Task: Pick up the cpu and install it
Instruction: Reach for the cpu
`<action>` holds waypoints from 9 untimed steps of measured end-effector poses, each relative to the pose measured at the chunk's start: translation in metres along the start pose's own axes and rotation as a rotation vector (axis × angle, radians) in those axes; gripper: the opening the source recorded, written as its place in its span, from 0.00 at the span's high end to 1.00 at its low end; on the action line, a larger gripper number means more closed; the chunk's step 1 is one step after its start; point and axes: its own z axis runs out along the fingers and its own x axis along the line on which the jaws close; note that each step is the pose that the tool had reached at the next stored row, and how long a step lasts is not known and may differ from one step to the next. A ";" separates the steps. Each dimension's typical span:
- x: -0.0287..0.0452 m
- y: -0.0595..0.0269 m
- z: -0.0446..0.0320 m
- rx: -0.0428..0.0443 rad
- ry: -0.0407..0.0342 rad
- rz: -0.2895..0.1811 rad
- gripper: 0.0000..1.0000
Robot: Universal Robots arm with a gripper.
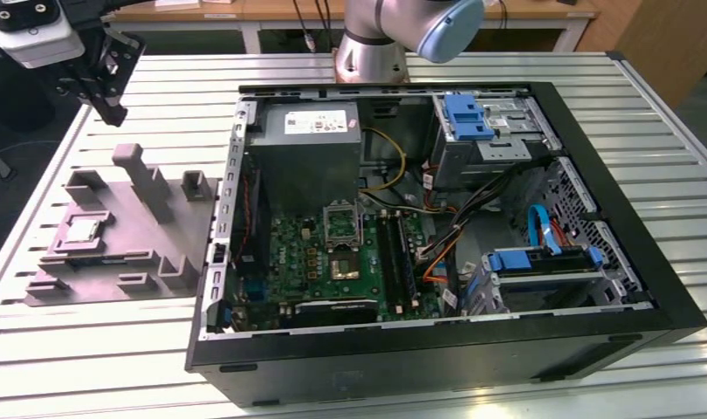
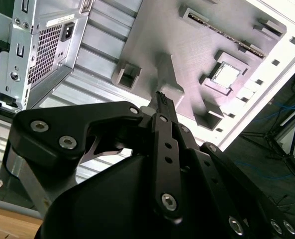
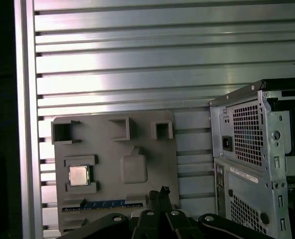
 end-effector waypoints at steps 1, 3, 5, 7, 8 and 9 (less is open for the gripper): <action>0.0003 0.0000 0.0000 0.0000 0.0000 0.000 0.89; 0.0006 0.0000 0.0000 0.0000 0.0000 0.000 0.89; 0.0011 -0.0001 0.0001 0.0000 0.0000 0.000 0.89; 0.0013 -0.0001 0.0001 0.0000 0.0001 0.000 0.89; 0.0015 -0.0001 0.0001 0.0000 0.0000 0.000 0.89; 0.0017 -0.0001 0.0001 0.0000 0.0000 0.000 0.89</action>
